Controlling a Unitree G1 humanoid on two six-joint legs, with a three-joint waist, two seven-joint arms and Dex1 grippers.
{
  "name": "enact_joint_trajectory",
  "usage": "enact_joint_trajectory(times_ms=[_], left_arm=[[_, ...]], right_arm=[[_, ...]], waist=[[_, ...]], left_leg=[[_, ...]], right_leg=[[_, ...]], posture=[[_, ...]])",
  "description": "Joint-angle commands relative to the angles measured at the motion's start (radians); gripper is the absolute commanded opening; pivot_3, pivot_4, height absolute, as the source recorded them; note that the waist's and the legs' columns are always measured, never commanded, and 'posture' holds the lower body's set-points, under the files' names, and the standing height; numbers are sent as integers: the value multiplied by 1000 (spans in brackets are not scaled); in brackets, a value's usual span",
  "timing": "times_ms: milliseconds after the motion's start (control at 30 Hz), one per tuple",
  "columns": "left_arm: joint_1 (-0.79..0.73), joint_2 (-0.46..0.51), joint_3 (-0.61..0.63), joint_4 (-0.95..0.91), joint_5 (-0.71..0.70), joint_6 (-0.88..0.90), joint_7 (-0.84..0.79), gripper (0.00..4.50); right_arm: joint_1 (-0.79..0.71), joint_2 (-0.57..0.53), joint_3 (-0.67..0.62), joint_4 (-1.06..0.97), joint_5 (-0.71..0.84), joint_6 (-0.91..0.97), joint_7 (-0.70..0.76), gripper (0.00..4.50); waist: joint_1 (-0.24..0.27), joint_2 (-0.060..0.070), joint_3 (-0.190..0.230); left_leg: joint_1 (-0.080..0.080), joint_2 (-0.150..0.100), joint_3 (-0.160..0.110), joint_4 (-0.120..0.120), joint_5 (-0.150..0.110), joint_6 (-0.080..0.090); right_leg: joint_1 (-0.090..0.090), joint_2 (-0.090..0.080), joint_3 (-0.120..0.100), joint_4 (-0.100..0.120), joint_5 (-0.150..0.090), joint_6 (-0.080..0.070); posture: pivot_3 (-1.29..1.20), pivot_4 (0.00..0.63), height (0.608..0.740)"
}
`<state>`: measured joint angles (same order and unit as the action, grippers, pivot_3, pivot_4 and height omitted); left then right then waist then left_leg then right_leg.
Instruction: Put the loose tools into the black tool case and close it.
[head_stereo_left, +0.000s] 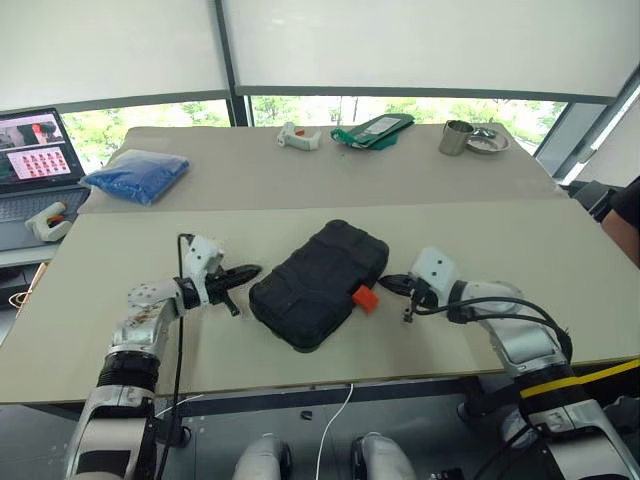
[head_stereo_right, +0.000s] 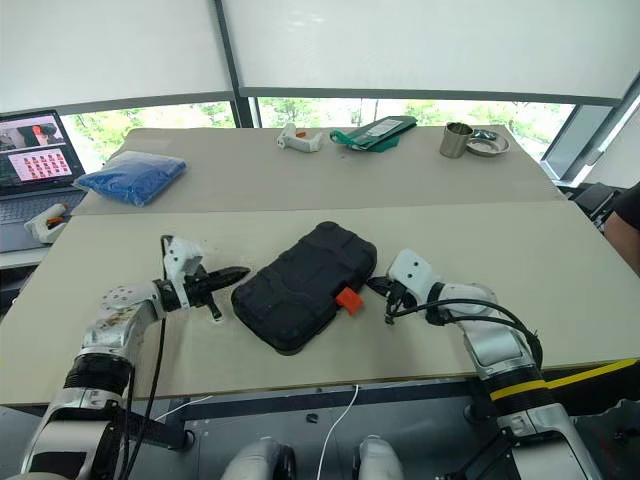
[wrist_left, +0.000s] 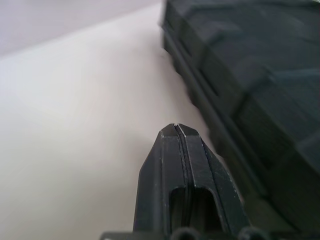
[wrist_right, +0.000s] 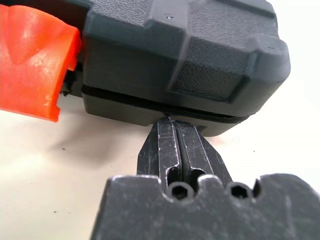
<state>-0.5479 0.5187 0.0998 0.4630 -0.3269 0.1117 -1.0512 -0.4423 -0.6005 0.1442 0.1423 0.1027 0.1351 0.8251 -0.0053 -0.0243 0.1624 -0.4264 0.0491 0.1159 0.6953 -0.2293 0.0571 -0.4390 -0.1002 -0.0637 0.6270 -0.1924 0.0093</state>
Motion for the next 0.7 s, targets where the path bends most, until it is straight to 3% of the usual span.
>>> enact_joint_trajectory(times_ms=[33,200,400,600,700], left_arm=[[-66,-13,-40,-167,-72,80,-77,0],[-112,-74,-181,-191,-3,121,-97,0],[-99,-124,-338,-125,150,152,-26,0],[-56,-134,-403,-143,202,247,10,0],[-49,-136,-396,-154,192,263,10,0]], right_arm=[[84,-33,-86,-98,42,-32,1,43],[193,4,-161,-207,86,-123,-29,43],[248,-12,-157,-353,174,-2,21,43],[229,5,-94,-393,179,77,32,43],[214,12,-51,-367,142,98,28,43]], waist=[[15,0,0],[18,0,0],[8,1,-1],[14,6,-5],[14,10,-10]], left_leg=[[0,0,0,0,0,0],[1,-3,1,0,0,1],[3,-1,0,0,0,0],[21,1,-2,-2,-4,-8],[20,1,-1,-2,-4,-8]], right_leg=[[0,0,0,0,0,0],[2,-1,1,-1,0,1],[2,3,3,0,-3,5],[18,2,2,-1,-9,-3],[17,1,3,-1,-9,-3]], posture=[[0,150,740],[0,150,740],[0,150,740],[0,150,740],[0,150,740]])
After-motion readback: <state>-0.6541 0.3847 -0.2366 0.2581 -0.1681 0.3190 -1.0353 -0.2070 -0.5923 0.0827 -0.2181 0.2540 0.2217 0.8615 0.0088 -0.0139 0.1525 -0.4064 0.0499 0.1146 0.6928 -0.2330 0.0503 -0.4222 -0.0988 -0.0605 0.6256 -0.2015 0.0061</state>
